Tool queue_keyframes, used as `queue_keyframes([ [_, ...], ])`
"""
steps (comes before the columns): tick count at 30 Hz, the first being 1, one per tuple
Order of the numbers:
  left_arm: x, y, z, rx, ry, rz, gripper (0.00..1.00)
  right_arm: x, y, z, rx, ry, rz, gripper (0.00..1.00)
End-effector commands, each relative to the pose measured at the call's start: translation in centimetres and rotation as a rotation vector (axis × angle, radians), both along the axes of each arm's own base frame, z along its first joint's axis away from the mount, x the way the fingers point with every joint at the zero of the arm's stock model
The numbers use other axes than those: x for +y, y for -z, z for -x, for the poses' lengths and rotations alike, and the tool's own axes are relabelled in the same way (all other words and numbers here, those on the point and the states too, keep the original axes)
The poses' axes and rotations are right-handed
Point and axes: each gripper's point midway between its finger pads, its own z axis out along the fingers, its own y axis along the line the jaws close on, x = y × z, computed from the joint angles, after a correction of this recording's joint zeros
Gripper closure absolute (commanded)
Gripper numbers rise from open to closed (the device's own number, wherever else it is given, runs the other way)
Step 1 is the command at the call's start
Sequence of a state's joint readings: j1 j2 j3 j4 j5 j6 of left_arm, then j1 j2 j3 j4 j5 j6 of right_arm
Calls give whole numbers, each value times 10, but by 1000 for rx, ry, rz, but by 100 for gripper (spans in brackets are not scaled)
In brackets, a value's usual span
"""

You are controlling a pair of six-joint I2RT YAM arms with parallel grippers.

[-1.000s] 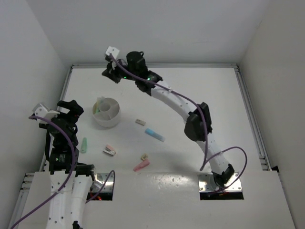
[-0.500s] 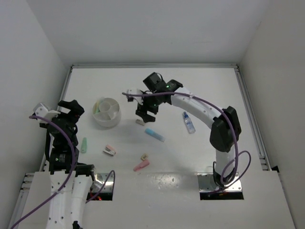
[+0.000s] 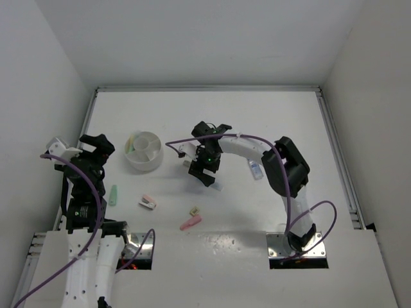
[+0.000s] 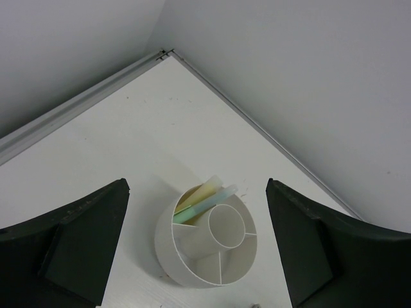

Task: Sort the stationery into containers
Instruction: Pick up the pen from the center of the board.

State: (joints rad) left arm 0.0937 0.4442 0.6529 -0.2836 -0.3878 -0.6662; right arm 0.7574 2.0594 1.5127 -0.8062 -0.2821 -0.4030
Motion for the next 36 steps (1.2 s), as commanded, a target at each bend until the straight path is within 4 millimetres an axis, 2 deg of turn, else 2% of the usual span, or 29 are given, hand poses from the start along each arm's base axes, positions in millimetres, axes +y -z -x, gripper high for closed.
queue_keyframes([
  [1,2,-8,-3,-21,0,-8,6,15,7,-10,-19,78,-19,14],
  [5,2,-8,-3,-21,0,-8,6,20,13,-23,-47,172,-3,20],
  [11,0,-8,-3,-21,9,-7,6,21,26,-24,-83,197,17,29],
  [14,0,-8,-3,-21,9,-7,6,22,30,-28,-96,212,17,39],
  [17,0,-8,-3,-21,9,-7,6,22,35,-22,-84,202,32,51],
  [20,0,-8,-3,-21,9,-7,6,28,38,-15,-66,190,36,77],
  [22,0,-8,-3,-21,9,-7,6,21,42,-15,-80,197,64,84],
  [23,0,-8,-3,-21,9,-7,6,19,47,-11,-92,189,82,93],
  [24,0,-8,-3,-21,9,-7,6,19,50,-11,-97,190,76,98],
  [27,0,-8,-3,-21,9,-7,6,22,39,-9,-100,187,44,100],
  [28,0,-8,-3,-21,9,-7,6,40,15,-12,-96,172,-46,100],
  [30,0,-8,-3,-21,9,-7,6,61,-27,-24,-80,143,-185,100],
  [31,0,-8,-3,-21,9,-7,6,90,-75,-14,-10,57,-333,100],
  [32,0,-8,-3,-21,9,-7,6,100,-109,-12,8,10,-434,100],
  [33,0,-8,-3,-21,9,-7,6,121,-150,-6,44,-74,-610,100],
  [36,2,-8,-3,-21,0,-8,6,152,-217,-4,17,-104,-920,100],
])
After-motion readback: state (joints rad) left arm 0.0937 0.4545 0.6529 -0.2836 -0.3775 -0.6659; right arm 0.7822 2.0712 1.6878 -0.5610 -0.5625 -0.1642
